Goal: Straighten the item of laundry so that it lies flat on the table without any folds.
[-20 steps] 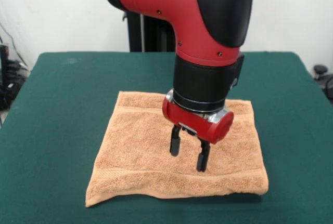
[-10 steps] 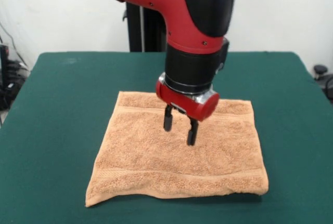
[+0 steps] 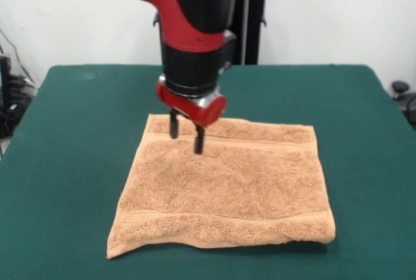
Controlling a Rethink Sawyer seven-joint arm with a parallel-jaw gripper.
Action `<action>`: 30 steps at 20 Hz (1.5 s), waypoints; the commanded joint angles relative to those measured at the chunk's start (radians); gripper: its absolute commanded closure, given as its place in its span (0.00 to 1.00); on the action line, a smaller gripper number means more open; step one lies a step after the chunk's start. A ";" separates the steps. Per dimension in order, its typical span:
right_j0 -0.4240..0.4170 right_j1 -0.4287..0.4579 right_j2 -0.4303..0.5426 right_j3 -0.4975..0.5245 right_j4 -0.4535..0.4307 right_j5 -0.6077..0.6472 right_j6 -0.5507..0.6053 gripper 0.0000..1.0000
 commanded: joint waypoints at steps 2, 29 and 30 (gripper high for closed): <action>-0.069 0.011 0.183 0.176 -0.152 -0.106 -0.056 0.00; -0.058 0.137 0.164 0.134 -0.269 -0.223 0.065 0.00; -0.068 0.133 0.163 0.147 -0.281 -0.229 0.059 0.00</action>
